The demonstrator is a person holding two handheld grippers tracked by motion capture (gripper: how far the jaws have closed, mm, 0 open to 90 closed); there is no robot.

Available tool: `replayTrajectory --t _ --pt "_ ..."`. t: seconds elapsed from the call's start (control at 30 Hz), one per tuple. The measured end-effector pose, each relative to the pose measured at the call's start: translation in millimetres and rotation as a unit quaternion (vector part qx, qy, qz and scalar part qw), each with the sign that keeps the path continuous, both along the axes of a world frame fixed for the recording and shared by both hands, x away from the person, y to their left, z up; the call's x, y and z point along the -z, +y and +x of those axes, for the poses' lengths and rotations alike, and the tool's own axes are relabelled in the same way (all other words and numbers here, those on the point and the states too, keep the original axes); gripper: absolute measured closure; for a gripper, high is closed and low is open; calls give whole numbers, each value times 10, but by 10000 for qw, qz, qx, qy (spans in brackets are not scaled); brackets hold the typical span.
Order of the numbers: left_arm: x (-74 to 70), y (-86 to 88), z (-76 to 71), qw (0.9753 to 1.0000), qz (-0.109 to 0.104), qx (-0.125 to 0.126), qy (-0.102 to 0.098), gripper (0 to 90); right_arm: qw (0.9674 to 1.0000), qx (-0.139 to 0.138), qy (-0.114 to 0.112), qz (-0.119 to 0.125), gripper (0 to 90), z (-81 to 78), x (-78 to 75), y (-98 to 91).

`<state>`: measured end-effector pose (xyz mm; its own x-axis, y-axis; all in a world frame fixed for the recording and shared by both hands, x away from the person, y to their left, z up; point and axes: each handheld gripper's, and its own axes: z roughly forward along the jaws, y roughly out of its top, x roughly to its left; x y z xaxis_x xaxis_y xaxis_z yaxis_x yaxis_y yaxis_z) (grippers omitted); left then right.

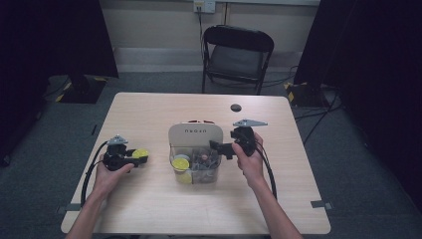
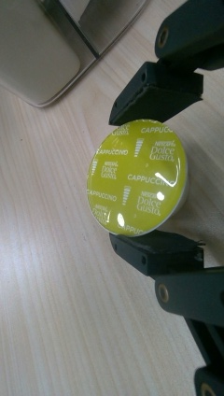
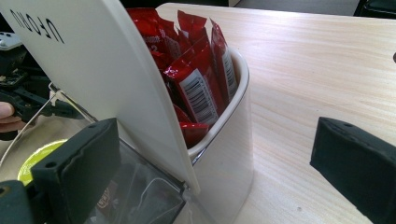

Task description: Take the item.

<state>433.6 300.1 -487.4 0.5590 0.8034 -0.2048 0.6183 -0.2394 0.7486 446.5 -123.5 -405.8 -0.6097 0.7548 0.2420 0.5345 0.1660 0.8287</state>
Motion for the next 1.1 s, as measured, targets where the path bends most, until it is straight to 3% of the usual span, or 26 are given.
replayTrajectory --t 0.17,0.3,0.6,0.8,0.93,1.0,1.1 --pt "-1 18 4 9999 -89 -30 90 277 10000 -5 8 2 12 1 1 0" --pt "-34 33 -11 9999 -136 -84 25 217 10000 -7 10 2 12 2 1 -1" --pt "-192 100 -135 9993 -295 -166 -138 194 10000 -9 31 -7 8 4 14 10" --pt "-230 145 -263 9998 -70 -84 -177 194 10000 -7 19 -29 7 3 14 16" --pt "-197 200 -396 9998 119 -49 -144 199 10000 29 3 -72 6 -6 6 23" --pt "-166 223 -459 9999 112 -30 -115 194 10000 34 -6 -85 6 -9 2 26" --pt "-132 225 -480 9997 210 -53 -125 197 9999 65 -26 -107 3 -13 -7 35"
